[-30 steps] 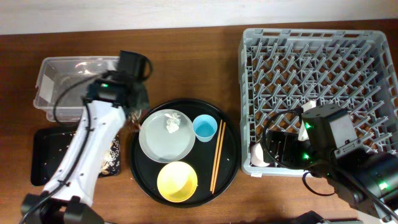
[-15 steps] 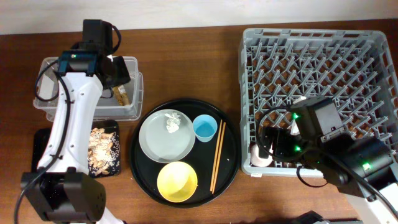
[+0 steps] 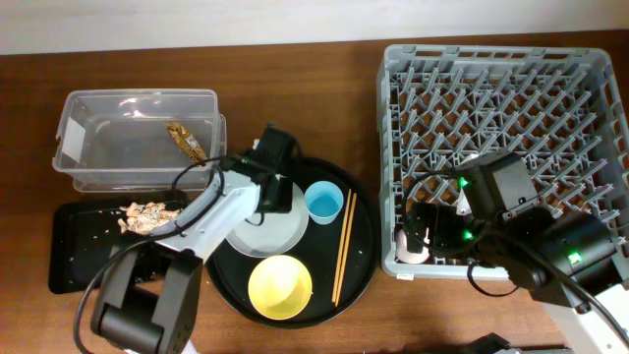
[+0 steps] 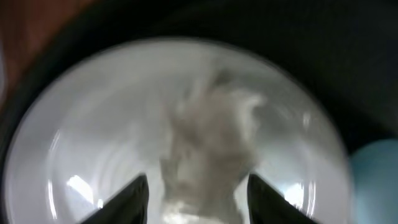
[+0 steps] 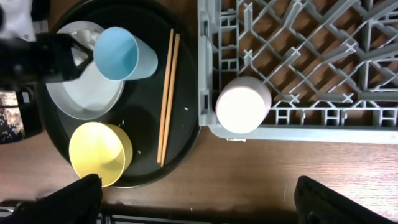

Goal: Sort waste into correct bins and load items into the dishwasher rack
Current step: 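Pick the white tissue off the plate and drop it in the container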

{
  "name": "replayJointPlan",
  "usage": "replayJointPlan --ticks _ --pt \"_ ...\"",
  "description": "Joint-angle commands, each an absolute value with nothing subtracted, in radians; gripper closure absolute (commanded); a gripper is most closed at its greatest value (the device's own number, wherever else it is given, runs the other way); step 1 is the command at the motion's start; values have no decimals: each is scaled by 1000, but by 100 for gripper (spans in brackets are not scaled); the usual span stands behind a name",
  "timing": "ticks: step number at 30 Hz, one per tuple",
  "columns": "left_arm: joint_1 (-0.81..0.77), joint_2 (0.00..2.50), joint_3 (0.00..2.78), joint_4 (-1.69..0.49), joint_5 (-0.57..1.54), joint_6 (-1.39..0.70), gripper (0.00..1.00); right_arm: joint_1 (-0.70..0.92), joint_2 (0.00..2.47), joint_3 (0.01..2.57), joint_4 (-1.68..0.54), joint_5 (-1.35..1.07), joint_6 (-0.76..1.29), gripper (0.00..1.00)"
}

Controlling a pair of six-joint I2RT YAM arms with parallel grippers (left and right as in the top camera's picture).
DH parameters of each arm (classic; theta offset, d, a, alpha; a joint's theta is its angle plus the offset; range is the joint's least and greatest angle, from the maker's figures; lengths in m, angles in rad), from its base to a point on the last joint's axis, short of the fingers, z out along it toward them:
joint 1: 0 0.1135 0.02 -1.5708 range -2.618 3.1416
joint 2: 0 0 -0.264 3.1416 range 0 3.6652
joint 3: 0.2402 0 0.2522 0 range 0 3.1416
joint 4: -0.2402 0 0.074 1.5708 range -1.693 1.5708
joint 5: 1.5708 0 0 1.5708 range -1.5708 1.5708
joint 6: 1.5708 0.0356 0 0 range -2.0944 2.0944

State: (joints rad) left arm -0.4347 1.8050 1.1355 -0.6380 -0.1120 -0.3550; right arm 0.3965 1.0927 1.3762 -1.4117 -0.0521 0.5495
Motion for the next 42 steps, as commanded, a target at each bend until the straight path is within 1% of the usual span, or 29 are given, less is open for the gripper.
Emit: replayJointPlan --ticks 1,2,3,5,7,9,13,15,18,19,20,21,22,23,24,26,28,32,36,39,40,41,42 --pt "-436 1802 1076 -559 -112 -365 50 399 1084 1379 -1412 -70 556 1" --pt "-436 1802 1076 -550 -110 -365 56 399 1084 1379 -1411 -71 555 1" --pt "-436 1802 1076 -550 -104 -364 69 399 1084 1379 -1411 -72 555 1" --pt "-436 1802 1077 -564 -93 -340 100 399 1084 1379 -1411 -72 556 1" --pt "-430 1786 1098 -606 -93 -339 100 399 1084 1379 -1411 -72 555 1" --pt "-403 1753 1166 -696 -94 -339 100 399 1084 1379 -1411 -72 555 1" --pt "-268 1646 1373 -870 -171 -339 100 399 1084 1379 -1411 -72 555 1" --pt "-193 1625 1417 -856 -172 -339 100 399 1084 1379 -1411 -72 556 1" --pt "-73 1649 1421 -771 -173 -339 100 399 1084 1379 -1411 -72 556 1" --pt "-51 1663 1421 -752 -173 -339 98 399 1084 1379 -1411 -72 556 1" --pt "-27 1685 1421 -732 -172 -339 81 399 1084 1379 -1411 -72 556 1" --pt "-15 1699 1421 -716 -172 -331 47 399 1083 1379 -1411 -72 555 1" --pt "-5 1713 1422 -710 -159 -299 16 399 1083 1379 -1411 -72 555 1" --pt "4 1721 1427 -717 -122 -265 7 399 1083 1379 -1411 -72 556 1" --pt "6 1720 1433 -735 -88 -229 7 399 1072 1380 -1411 -76 556 4" --pt "0 1702 1474 -810 -73 -202 11 399 1038 1380 -1406 -76 556 4" --pt "-24 1661 1546 -923 -62 -184 24 399 979 1380 -1391 -75 555 4" --pt "-118 1532 1607 -1062 46 -186 34 399 870 1380 -1379 -39 555 0" --pt "-246 1381 1607 -1197 28 -194 35 399 827 1380 -1390 -38 555 1" --pt "-342 1259 1607 -1295 -83 -271 34 399 828 1380 -1399 -38 555 2" --pt "-392 1169 1607 -1330 -126 -276 14 399 833 1379 -1399 -38 556 1" --pt "-398 1146 1607 -1338 -132 -276 1 399 834 1379 -1399 -39 556 1" --pt "-400 1125 1607 -1346 -132 -276 1 399 837 1379 -1399 -41 556 1"
